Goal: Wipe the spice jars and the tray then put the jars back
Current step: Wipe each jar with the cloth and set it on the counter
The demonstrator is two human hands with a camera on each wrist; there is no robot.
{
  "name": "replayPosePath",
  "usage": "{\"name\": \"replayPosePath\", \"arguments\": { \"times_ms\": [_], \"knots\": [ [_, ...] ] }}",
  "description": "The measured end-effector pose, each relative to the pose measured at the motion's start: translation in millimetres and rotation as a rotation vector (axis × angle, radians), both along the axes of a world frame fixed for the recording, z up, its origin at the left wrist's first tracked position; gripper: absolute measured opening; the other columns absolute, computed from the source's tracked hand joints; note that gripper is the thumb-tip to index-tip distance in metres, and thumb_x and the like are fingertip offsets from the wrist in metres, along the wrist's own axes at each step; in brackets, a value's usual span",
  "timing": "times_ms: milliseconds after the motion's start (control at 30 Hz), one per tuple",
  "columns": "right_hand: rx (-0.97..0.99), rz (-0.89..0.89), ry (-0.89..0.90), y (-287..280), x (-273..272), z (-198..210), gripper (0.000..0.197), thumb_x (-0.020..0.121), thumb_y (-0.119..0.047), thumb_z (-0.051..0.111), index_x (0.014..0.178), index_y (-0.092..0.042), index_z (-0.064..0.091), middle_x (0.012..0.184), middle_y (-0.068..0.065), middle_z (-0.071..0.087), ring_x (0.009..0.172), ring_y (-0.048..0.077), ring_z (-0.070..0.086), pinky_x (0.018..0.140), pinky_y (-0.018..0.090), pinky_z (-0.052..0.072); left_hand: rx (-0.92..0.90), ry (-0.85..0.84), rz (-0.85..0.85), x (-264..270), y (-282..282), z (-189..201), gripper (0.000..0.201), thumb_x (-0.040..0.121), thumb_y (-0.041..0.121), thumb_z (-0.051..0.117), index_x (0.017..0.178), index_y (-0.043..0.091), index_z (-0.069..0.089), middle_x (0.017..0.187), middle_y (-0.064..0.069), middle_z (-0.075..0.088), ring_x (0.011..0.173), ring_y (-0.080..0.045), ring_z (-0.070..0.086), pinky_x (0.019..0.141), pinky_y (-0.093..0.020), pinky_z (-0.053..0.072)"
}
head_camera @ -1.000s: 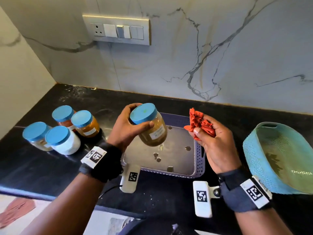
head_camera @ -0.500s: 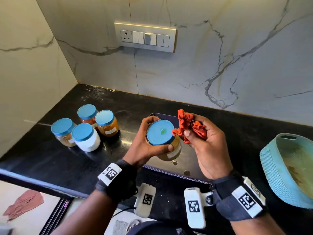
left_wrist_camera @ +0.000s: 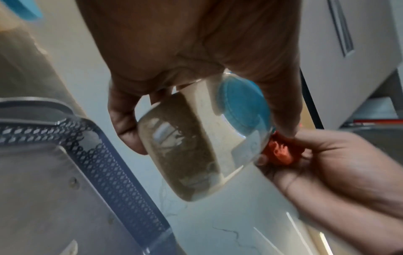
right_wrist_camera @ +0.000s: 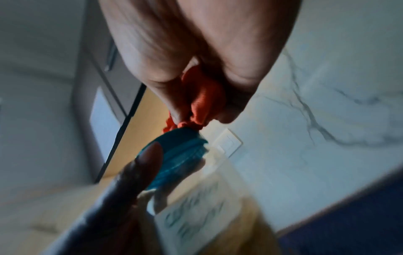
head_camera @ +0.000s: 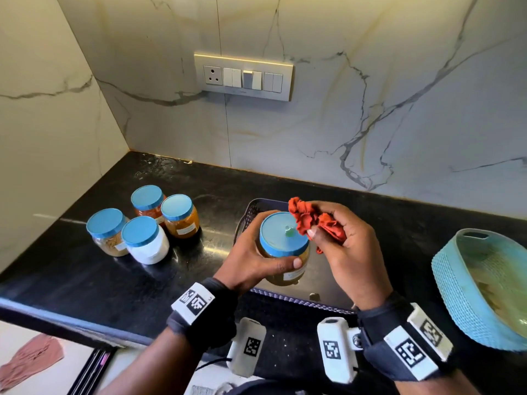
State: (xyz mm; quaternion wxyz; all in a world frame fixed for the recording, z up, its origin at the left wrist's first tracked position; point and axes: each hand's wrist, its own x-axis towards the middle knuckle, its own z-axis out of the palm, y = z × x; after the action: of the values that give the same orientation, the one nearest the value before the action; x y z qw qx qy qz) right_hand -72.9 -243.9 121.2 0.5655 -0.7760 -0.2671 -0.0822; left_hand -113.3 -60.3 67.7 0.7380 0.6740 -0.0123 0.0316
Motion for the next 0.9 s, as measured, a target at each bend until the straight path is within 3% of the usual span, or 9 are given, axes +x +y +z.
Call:
{"name": "replayPosePath", "arguments": {
  "times_ms": [100,200,333,400,500,667,800,900],
  "knots": [
    [-0.333,-0.043,-0.213,-5.3,1.9,3.5,0.045,0.079,0.003,0.076,0.118,-0.017,0.072,0.111,-0.004,0.06,0.104,0.01,0.06,0.095,0.022,0.049,0.204,-0.091,0.041,2.4,2.8,-1.4,0.083,0.064,0.021,0.096,0.136,0.022,0.054,0.126,-0.002,0.069,0.119,-0.021,0.066,0.102,-0.043,0.054],
    [-0.475,0.006,-0.257,-8.4,3.3,11.5,0.044,0.077,-0.001,0.078,0.117,-0.017,0.072,0.109,-0.006,0.061,0.099,0.012,0.061,0.091,0.028,0.051,0.435,-0.2,0.059,3.9,5.7,-0.1,0.088,0.061,0.036,0.097,0.137,0.021,0.056,0.131,0.004,0.065,0.123,-0.021,0.061,0.105,-0.048,0.05],
    [-0.437,0.002,-0.29,5.0,2.3,21.2,0.04,0.075,0.002,0.076,0.11,-0.017,0.073,0.107,-0.005,0.066,0.099,0.012,0.063,0.091,0.025,0.051,0.602,-0.301,0.07,5.8,2.3,14.4,0.086,0.06,0.047,0.09,0.135,0.02,0.058,0.128,0.009,0.065,0.118,-0.011,0.061,0.1,-0.04,0.051],
    [-0.387,0.047,-0.312,13.2,-6.9,22.9,0.04,0.073,0.006,0.069,0.107,-0.016,0.073,0.107,-0.004,0.066,0.1,0.013,0.063,0.091,0.022,0.049,0.588,-0.319,0.084,9.7,4.9,19.8,0.084,0.061,0.048,0.087,0.134,0.016,0.058,0.127,0.007,0.065,0.117,-0.011,0.062,0.099,-0.038,0.052],
    [-0.417,0.121,-0.354,4.7,-17.5,20.1,0.041,0.071,0.003,0.059,0.104,-0.017,0.073,0.106,-0.006,0.064,0.1,0.013,0.063,0.088,0.023,0.049,0.55,-0.308,0.085,12.8,12.3,17.6,0.086,0.062,0.048,0.089,0.134,0.014,0.056,0.127,0.002,0.065,0.119,-0.018,0.063,0.1,-0.044,0.052],
    [-0.458,-0.035,-0.331,-8.2,10.3,16.7,0.038,0.073,0.006,0.068,0.103,-0.016,0.074,0.101,-0.003,0.065,0.09,0.017,0.065,0.081,0.032,0.054,0.559,-0.277,0.078,8.8,2.6,10.4,0.088,0.059,0.048,0.092,0.135,0.021,0.056,0.128,0.008,0.063,0.119,-0.015,0.061,0.1,-0.044,0.051],
    [-0.378,-0.02,-0.315,15.4,5.0,23.9,0.034,0.076,0.001,0.07,0.107,-0.013,0.073,0.102,0.001,0.066,0.091,0.015,0.064,0.083,0.025,0.052,0.665,-0.388,0.091,14.0,-1.4,23.3,0.081,0.061,0.048,0.085,0.132,0.017,0.059,0.124,0.028,0.056,0.114,-0.011,0.06,0.098,-0.029,0.05],
    [-0.405,0.08,-0.315,7.7,-11.5,20.2,0.033,0.077,-0.003,0.065,0.109,-0.013,0.071,0.106,-0.002,0.062,0.095,0.016,0.062,0.084,0.027,0.052,0.772,-0.427,0.113,17.8,10.4,29.1,0.085,0.062,0.054,0.082,0.133,0.016,0.058,0.12,0.031,0.05,0.113,-0.01,0.058,0.096,-0.021,0.047]
  ]
}}
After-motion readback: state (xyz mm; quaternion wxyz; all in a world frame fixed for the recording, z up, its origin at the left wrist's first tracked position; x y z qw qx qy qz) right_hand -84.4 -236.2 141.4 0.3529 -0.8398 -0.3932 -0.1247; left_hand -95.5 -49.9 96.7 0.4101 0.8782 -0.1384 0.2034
